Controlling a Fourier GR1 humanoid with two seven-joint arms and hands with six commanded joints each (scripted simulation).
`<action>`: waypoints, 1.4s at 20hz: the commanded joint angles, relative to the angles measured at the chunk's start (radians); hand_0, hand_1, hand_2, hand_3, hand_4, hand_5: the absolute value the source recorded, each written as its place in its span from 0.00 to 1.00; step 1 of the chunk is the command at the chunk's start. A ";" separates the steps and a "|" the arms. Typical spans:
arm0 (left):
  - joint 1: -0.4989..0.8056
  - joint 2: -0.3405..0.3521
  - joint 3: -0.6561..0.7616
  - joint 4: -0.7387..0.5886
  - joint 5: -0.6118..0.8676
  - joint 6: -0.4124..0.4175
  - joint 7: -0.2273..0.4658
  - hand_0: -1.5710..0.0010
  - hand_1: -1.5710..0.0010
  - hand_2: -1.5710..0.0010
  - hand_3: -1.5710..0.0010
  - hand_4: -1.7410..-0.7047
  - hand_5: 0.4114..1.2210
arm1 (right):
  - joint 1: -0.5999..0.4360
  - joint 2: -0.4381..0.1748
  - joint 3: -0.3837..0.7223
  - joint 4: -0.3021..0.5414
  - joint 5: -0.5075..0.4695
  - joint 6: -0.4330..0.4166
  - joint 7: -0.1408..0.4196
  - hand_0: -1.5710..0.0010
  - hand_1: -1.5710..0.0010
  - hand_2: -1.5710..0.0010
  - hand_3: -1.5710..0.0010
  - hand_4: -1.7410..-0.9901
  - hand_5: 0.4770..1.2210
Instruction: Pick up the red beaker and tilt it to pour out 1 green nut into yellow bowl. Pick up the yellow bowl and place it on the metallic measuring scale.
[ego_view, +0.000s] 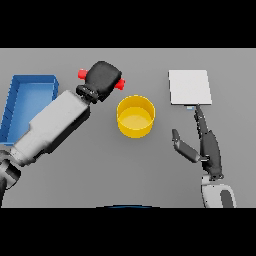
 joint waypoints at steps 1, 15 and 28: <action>-0.019 -0.004 -0.029 0.016 -0.024 0.001 -0.022 0.00 0.00 0.00 0.19 0.04 0.99 | 0.004 -0.003 -0.001 -0.001 0.000 0.001 -0.008 1.00 1.00 1.00 1.00 0.60 0.27; -0.218 -0.032 -0.372 0.131 -0.223 -0.114 -0.159 0.00 0.00 0.00 0.01 0.00 1.00 | -0.007 0.016 -0.010 0.024 0.006 -0.028 0.003 1.00 1.00 1.00 1.00 0.62 0.17; -0.367 -0.058 -0.585 0.192 -0.322 -0.142 -0.245 0.00 0.00 0.00 0.00 0.01 1.00 | 0.013 0.010 0.007 0.017 0.055 -0.049 -0.027 1.00 1.00 1.00 1.00 0.71 0.16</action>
